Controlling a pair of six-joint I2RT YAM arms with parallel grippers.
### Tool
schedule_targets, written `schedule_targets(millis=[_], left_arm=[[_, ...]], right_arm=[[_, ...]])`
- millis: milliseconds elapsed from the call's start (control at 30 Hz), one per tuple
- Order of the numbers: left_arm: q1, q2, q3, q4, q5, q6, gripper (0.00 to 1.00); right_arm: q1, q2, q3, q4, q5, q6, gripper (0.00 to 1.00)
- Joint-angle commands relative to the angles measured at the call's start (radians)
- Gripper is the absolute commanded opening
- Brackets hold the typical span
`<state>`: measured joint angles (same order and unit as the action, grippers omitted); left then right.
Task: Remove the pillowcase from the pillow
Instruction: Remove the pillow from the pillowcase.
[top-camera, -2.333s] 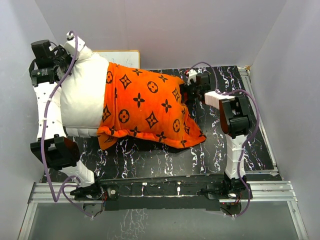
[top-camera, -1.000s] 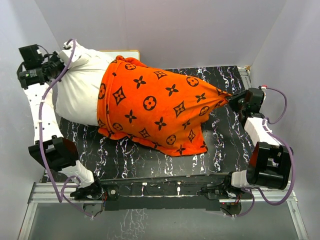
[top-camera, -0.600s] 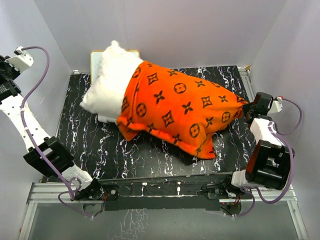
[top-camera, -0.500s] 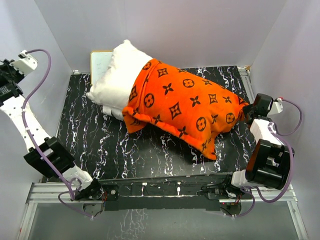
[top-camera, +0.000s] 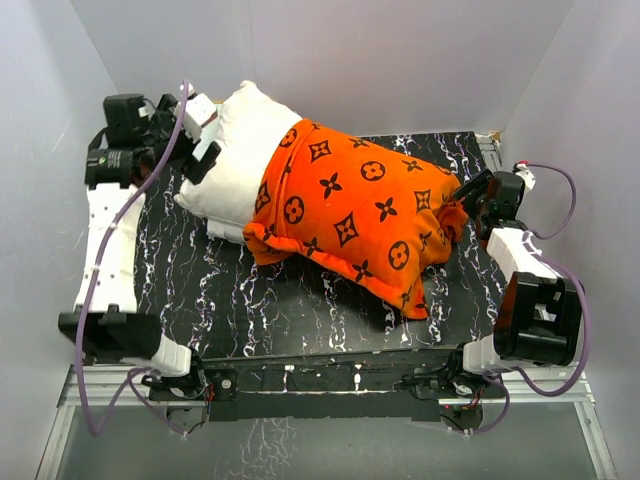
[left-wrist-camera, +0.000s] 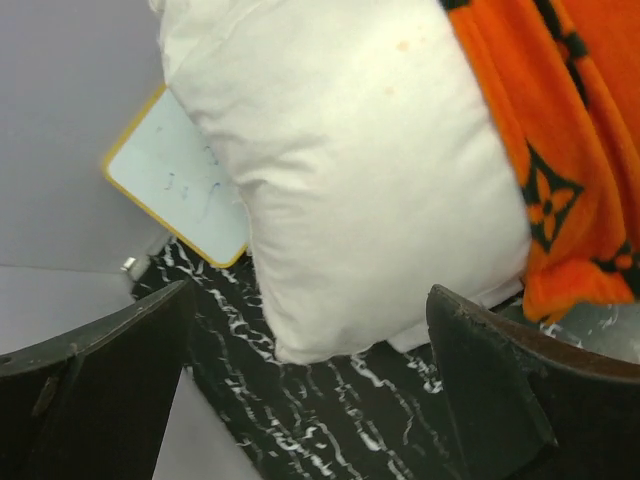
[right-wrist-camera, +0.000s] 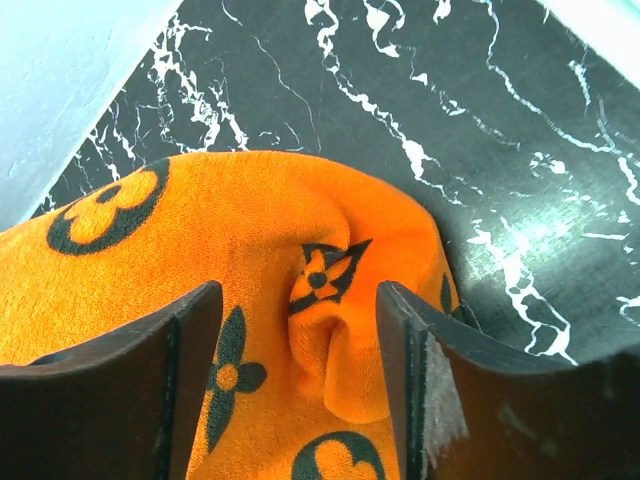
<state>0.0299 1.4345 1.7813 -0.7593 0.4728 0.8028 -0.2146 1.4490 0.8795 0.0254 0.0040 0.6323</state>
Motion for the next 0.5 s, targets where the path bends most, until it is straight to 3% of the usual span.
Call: schedule_targets(millis=[0,267,467], left_arm=[[-0.03,0.19,0.084,0.054,-0.108,-0.313,0.97],[-0.035,0.542,0.447,0.052,-0.24,-0.581,0.97],[-0.035,0.644,0.466,0.085,-0.169,-0.734,0.97]], right_arm=[[0.007,-0.081,0.042,0.022,0.064,-0.089,0.67],[0.021,-0.16,0.018,0.011,0.064,-0.097,0.72],[0.076,-0.27,-0.027,-0.014,0.045,-0.112,0.73]])
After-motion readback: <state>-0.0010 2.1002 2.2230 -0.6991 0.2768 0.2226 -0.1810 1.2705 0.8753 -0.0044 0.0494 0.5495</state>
